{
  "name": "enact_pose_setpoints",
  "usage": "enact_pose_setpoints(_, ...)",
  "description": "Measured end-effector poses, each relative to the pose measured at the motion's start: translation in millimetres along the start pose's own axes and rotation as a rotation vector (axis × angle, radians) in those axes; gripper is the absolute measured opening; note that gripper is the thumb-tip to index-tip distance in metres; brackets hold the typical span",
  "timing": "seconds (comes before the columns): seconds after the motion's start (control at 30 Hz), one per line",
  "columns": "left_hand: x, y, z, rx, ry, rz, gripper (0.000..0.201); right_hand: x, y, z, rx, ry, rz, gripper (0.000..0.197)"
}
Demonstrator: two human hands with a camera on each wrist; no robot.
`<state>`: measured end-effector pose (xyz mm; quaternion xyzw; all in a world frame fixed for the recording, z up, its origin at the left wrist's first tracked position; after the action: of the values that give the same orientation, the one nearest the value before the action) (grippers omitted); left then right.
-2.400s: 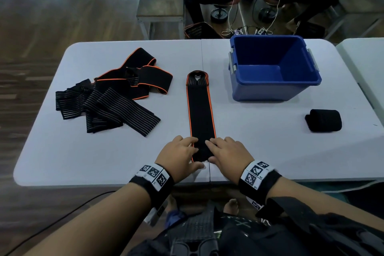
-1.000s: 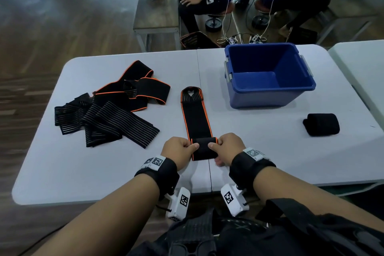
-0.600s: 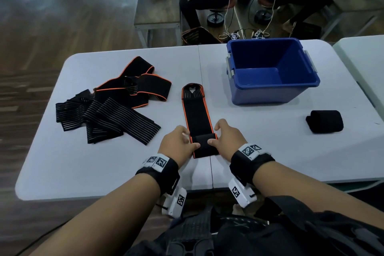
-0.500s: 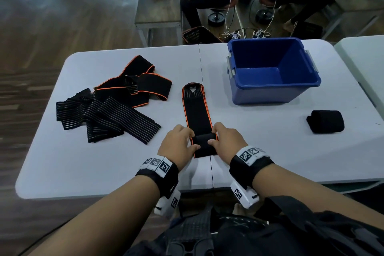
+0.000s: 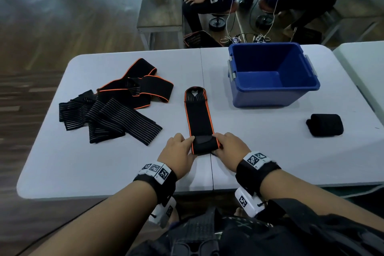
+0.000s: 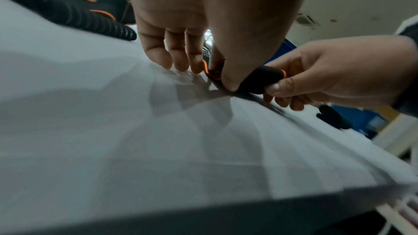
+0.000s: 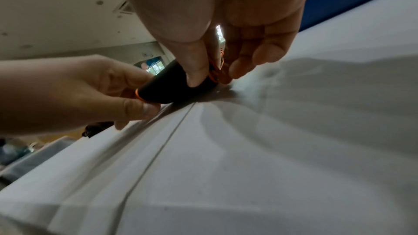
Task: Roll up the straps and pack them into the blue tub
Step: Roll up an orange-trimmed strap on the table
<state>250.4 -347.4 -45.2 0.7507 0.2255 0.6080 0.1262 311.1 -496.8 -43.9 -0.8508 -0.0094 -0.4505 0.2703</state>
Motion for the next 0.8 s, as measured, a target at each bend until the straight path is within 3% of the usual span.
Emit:
enact_pose_setpoints(0.1, 4, -6, 3, 0.073, 0.003, -0.162, 0.033, 4, 2, -1, -0.017, 0.011, 0.118, 0.01)
enact_pose_setpoints(0.2, 5, -9, 6, 0.141, -0.033, -0.214, 0.024, 7, 4, -1, -0.05, 0.023, 0.177, 0.021)
enact_pose_setpoints(0.47, 5, -7, 0, 0.168, -0.076, -0.192, 0.052, -6, 12, -4, -0.193, -0.048, 0.279, 0.046)
enact_pose_setpoints(0.7, -9, -13, -10, 0.233, -0.145, -0.215, 0.053, -12, 15, -8, -0.257, -0.092, 0.257, 0.045)
enact_pose_setpoints(0.8, 2, -16, -8, 0.236, -0.08, -0.169, 0.046, -5, 14, -7, -0.236, -0.053, 0.229, 0.037)
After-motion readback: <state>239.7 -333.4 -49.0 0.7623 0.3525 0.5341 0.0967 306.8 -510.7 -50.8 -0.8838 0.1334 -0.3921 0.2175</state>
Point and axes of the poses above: each hand's wrist, its own z-axis towards the middle knuckle, its own x-axis out of the back of the hand, y = z × x, the point moved 10 cm from there along z, towards the middle knuckle, and after that the axes turned 1 degree about -z, right-handed, at the moved point
